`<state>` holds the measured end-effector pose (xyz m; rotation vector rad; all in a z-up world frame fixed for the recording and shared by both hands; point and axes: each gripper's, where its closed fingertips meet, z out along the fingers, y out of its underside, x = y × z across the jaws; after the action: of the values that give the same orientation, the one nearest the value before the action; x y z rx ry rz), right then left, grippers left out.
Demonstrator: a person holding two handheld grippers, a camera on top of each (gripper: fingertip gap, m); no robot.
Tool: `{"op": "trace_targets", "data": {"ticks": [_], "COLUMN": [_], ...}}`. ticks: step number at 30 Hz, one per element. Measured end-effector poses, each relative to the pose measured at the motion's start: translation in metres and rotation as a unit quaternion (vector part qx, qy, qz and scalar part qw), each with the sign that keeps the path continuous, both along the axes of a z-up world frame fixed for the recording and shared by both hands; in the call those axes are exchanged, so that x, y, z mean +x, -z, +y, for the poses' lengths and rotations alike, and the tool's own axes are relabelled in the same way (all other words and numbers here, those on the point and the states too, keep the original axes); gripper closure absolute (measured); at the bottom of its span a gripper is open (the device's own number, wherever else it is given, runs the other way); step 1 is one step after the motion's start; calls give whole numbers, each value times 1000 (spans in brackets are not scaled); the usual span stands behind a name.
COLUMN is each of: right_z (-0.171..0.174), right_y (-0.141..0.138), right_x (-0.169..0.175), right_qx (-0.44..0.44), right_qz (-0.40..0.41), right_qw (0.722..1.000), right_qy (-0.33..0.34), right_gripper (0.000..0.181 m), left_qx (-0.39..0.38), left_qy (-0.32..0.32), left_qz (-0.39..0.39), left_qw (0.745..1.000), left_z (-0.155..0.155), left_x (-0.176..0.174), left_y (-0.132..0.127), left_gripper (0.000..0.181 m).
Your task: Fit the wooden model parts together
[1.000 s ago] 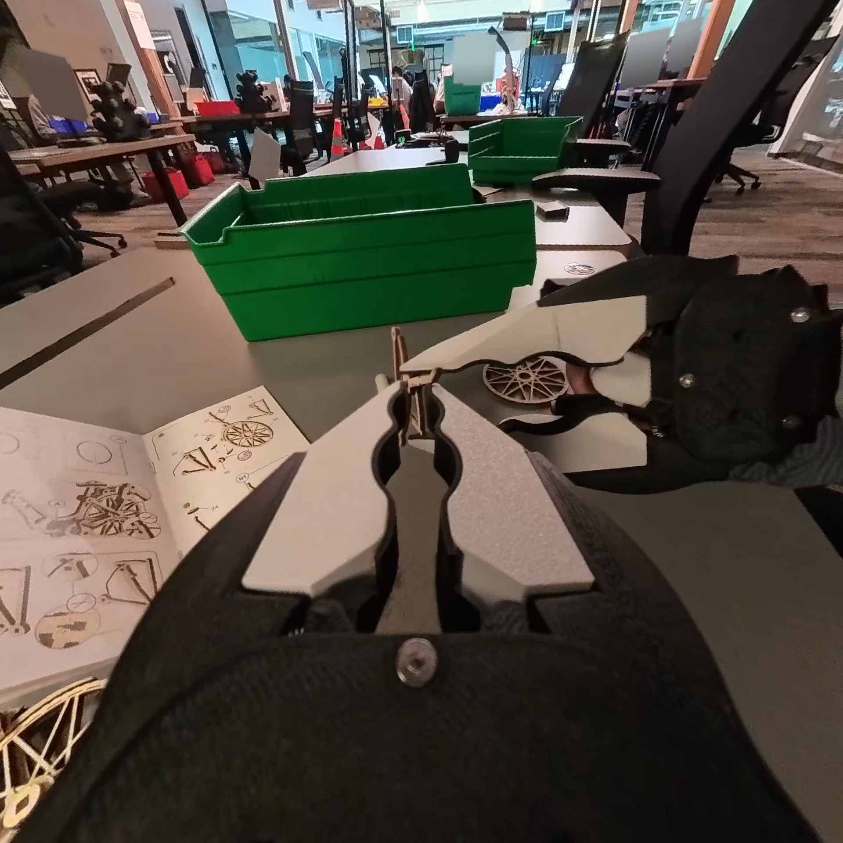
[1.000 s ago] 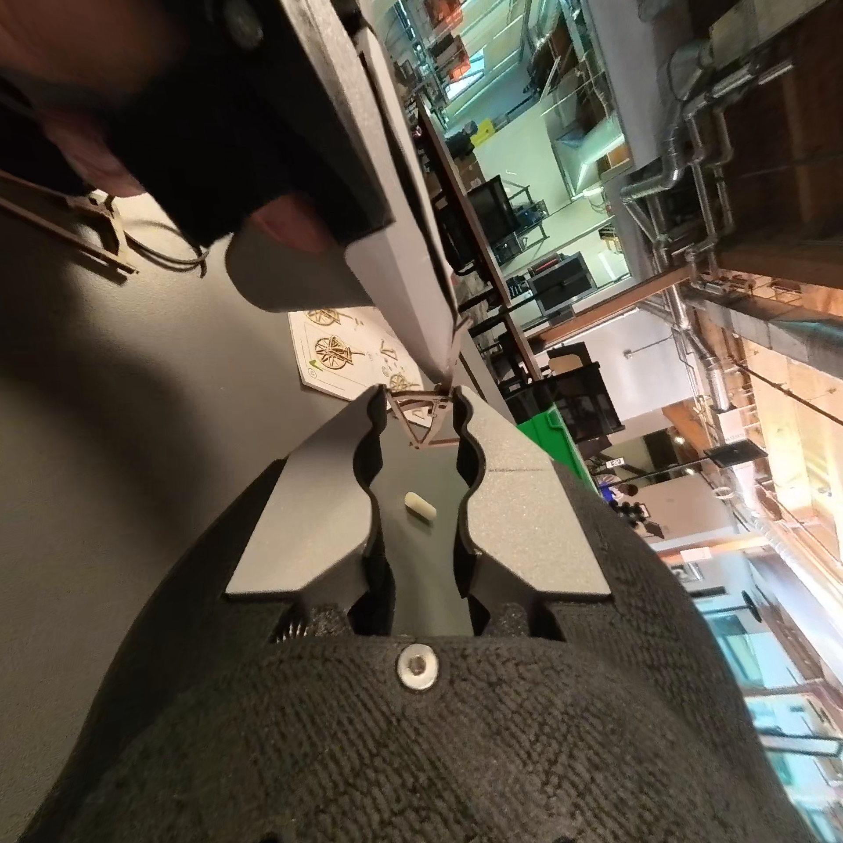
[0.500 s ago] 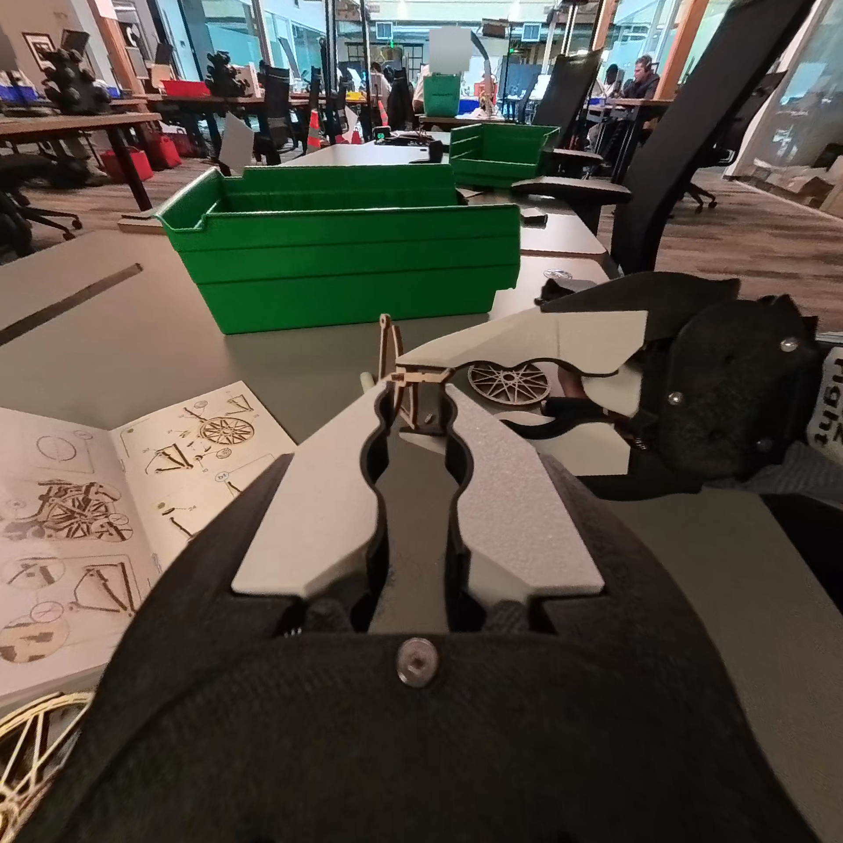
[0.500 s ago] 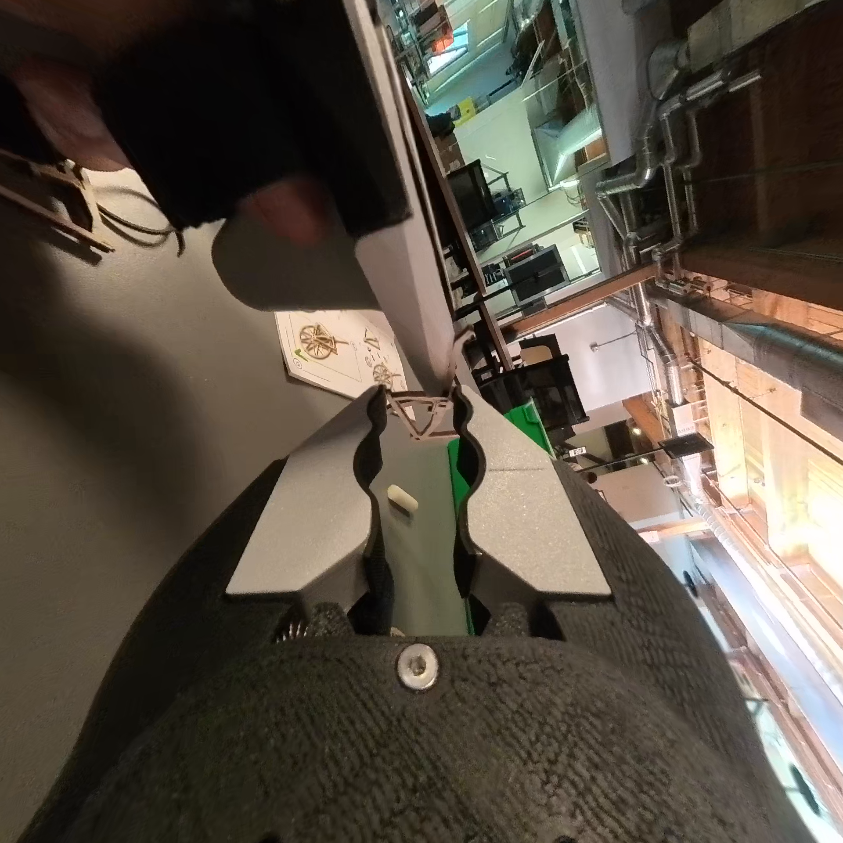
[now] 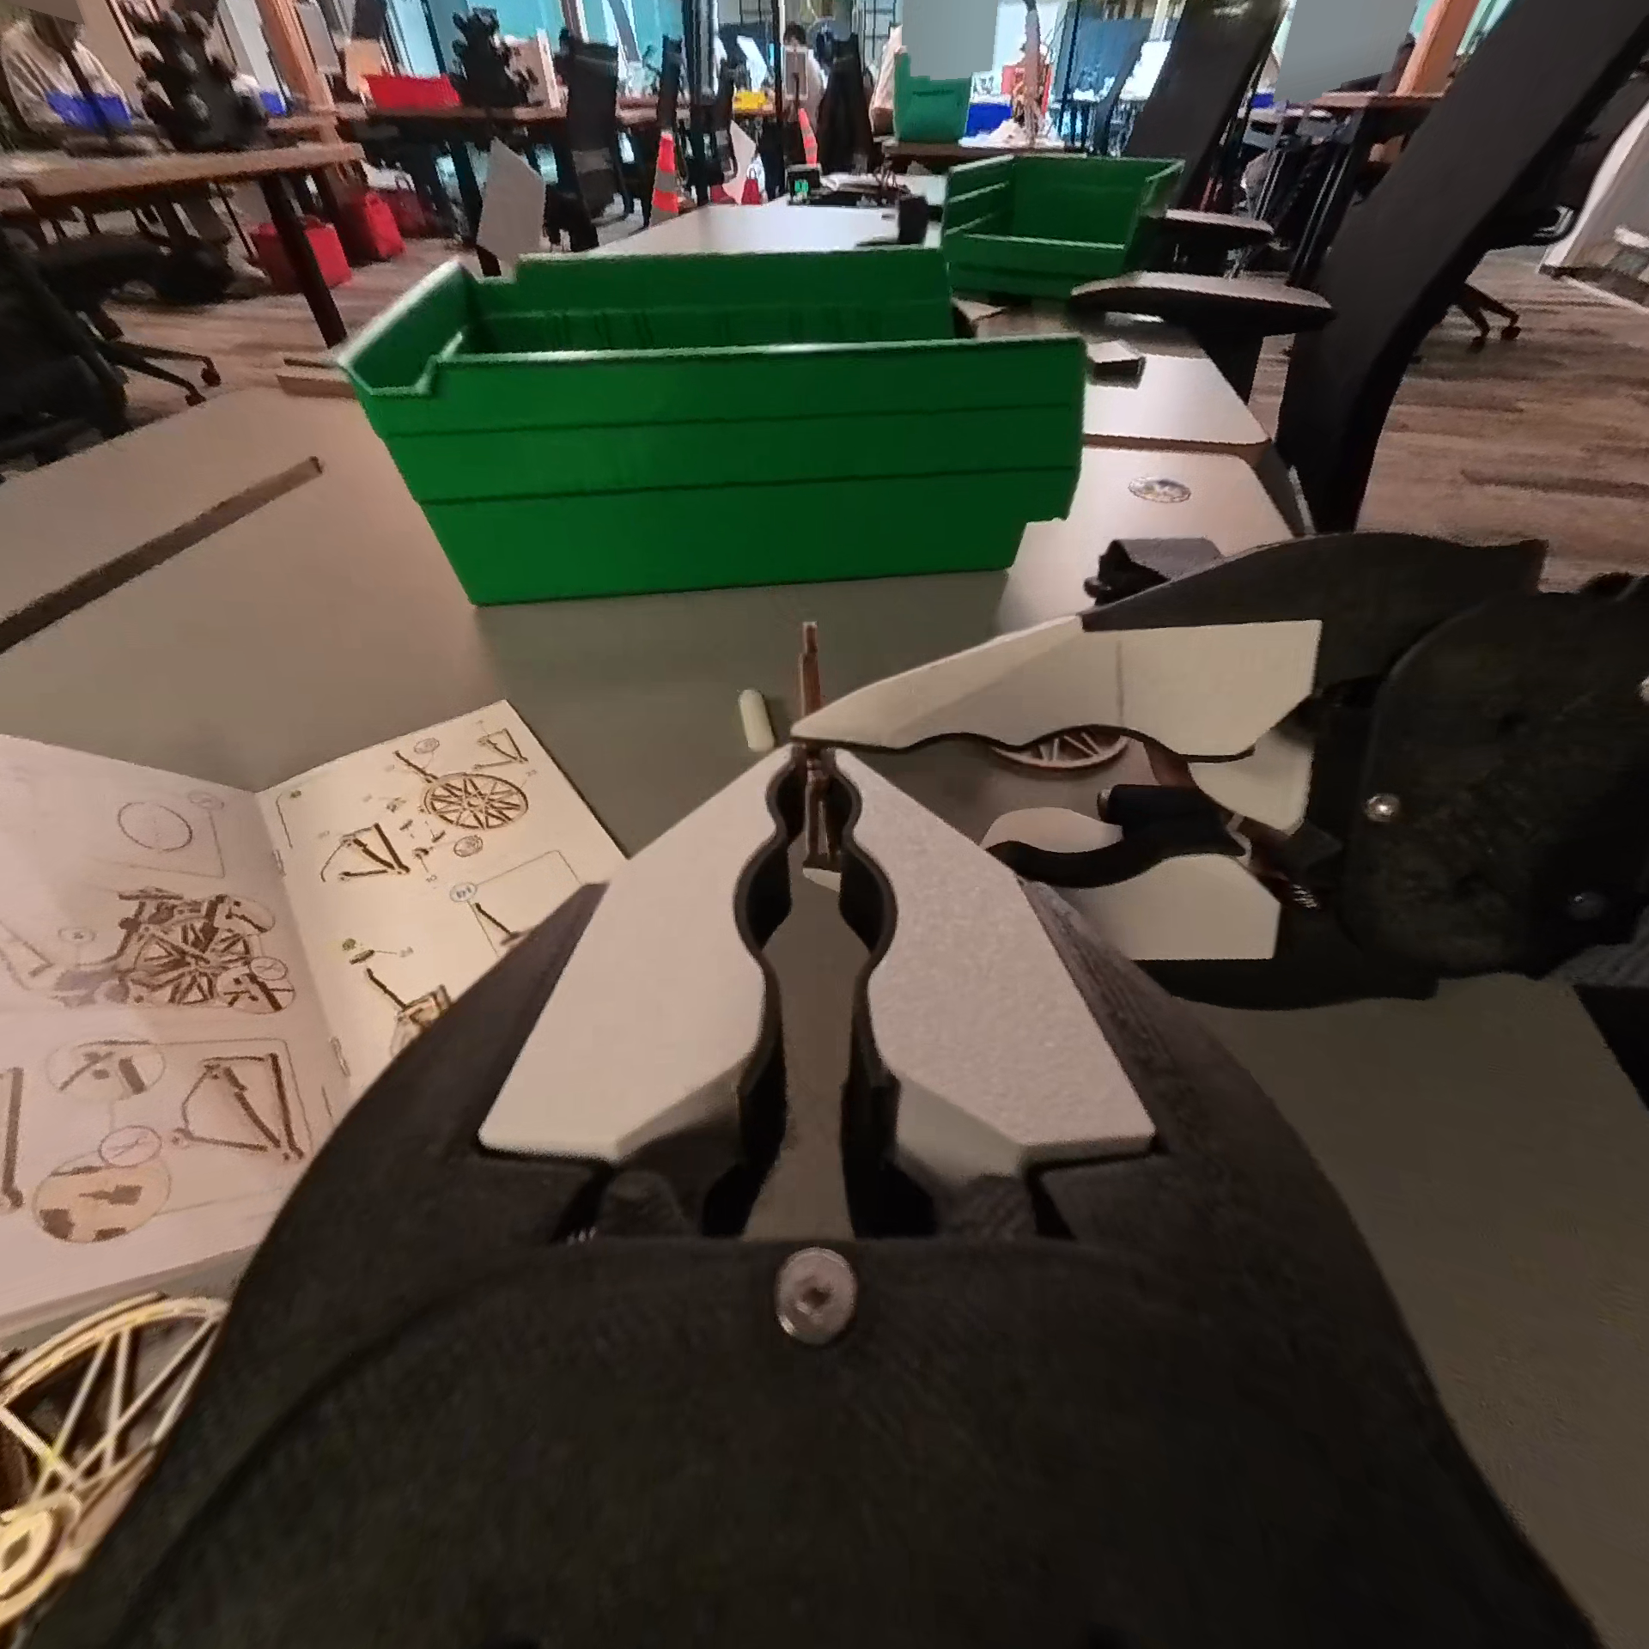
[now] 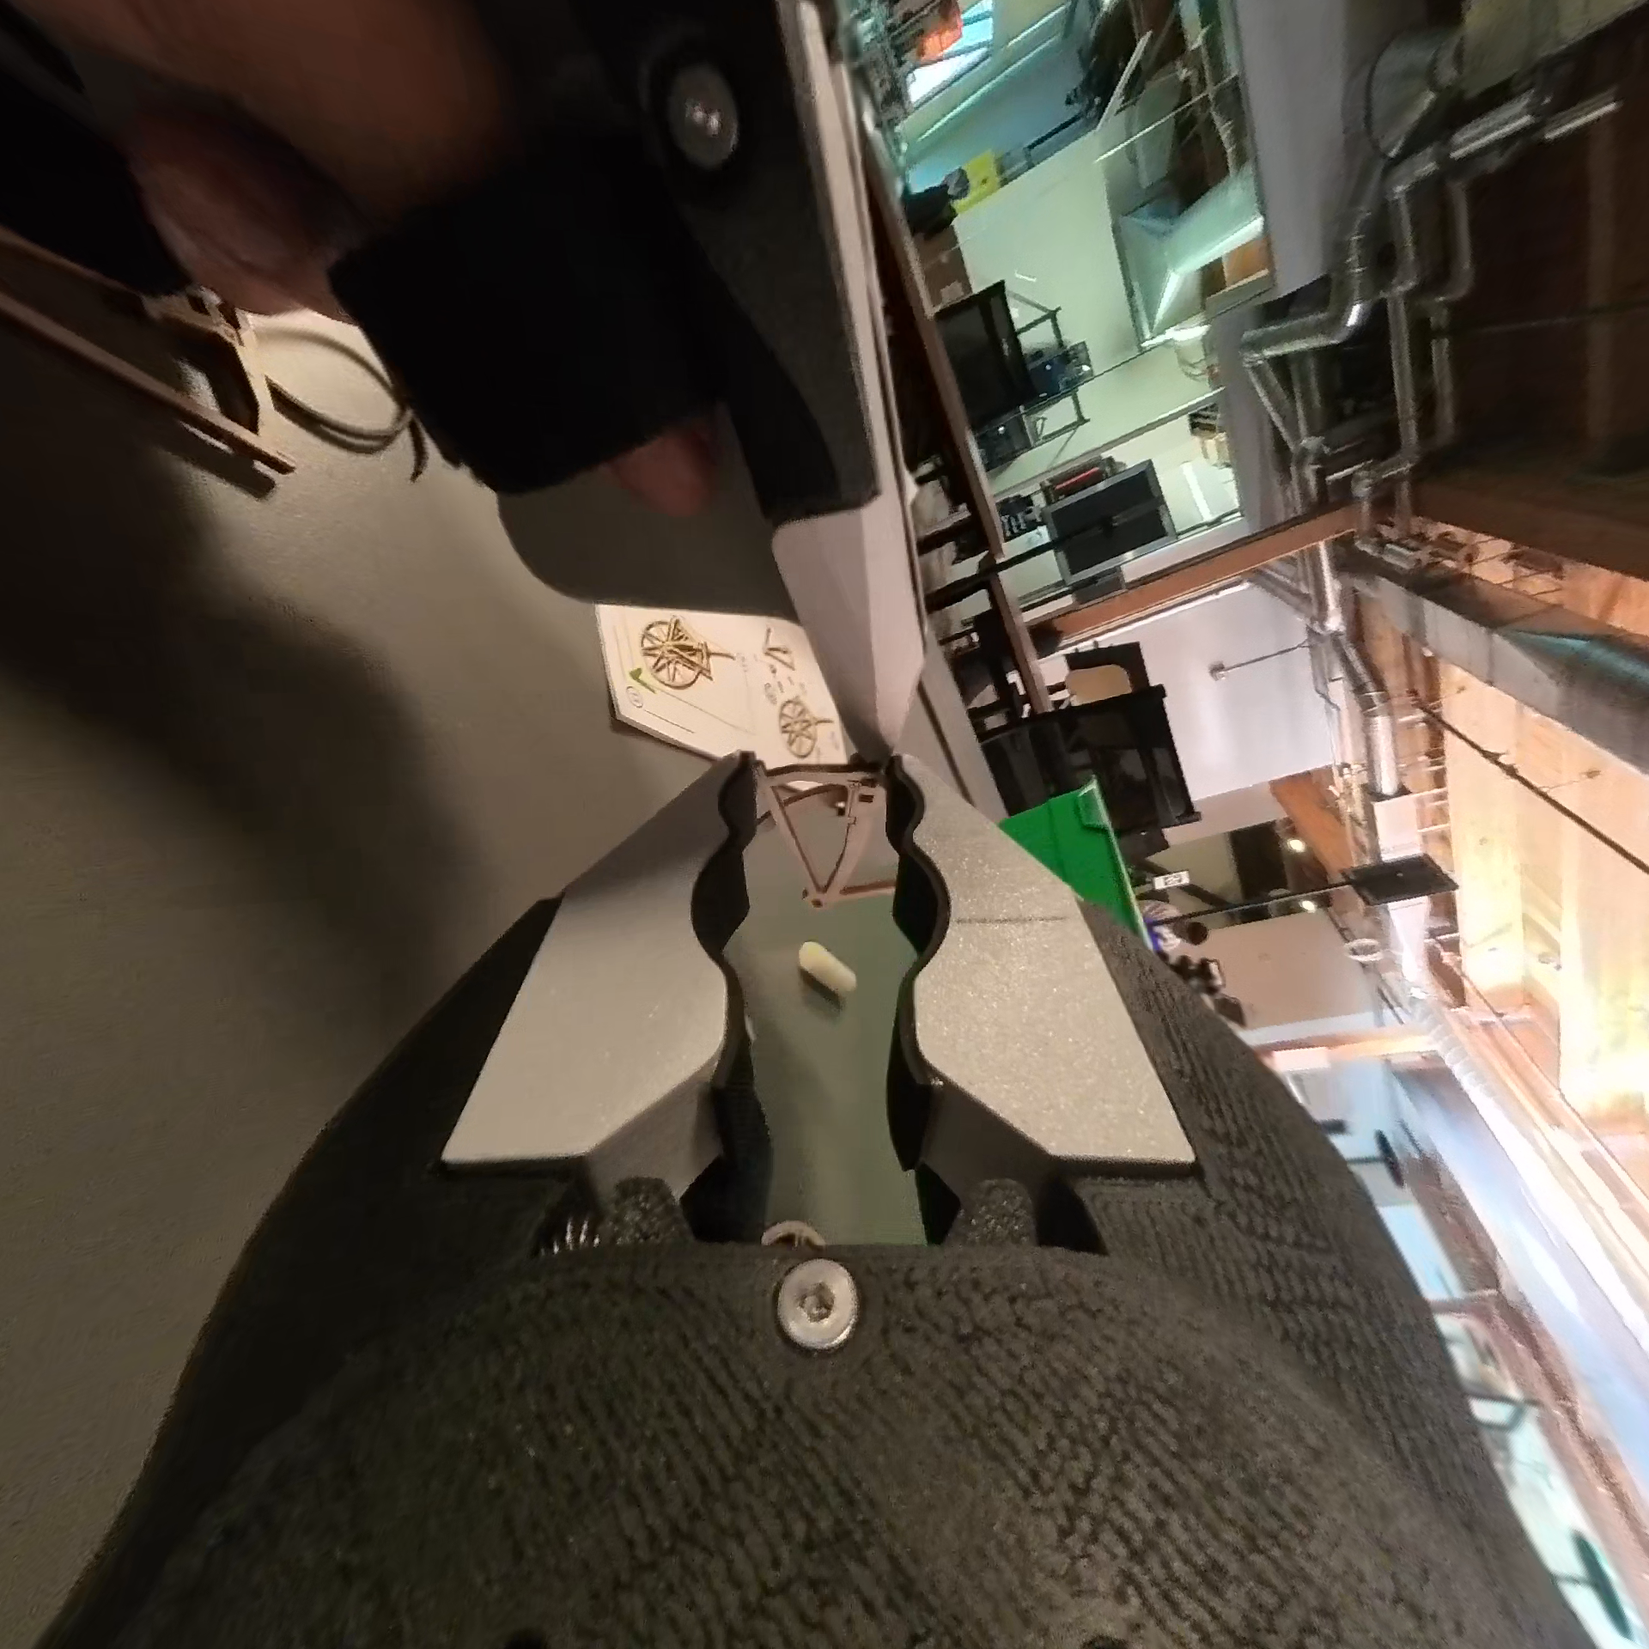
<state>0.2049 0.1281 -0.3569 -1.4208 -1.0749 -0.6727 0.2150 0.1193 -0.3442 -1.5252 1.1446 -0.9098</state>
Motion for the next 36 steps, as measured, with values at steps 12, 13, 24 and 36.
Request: {"op": "trace_targets", "data": {"ticks": [12, 13, 24, 36], "right_z": [1, 0, -8, -27], "right_y": [7, 7, -10, -57], "right_x": [-1, -1, 7, 16], "right_qx": [-24, -25, -8, 57], "right_qz": [2, 5, 86, 257], "right_qw": [1000, 1000, 996, 960], "right_qy": [2, 1, -10, -100], "right_gripper": [155, 155, 155, 154], "left_qx": [-21, -19, -126, -172], "left_qy": [-17, -17, -97, 28], "left_qz": [27, 28, -34, -23], "left_qw": [999, 999, 987, 984], "left_z": [2, 2, 50, 7], "left_x": [-1, -1, -39, -17], "left_y": [9, 9, 6, -10], "left_gripper": [179, 179, 180, 180]}}
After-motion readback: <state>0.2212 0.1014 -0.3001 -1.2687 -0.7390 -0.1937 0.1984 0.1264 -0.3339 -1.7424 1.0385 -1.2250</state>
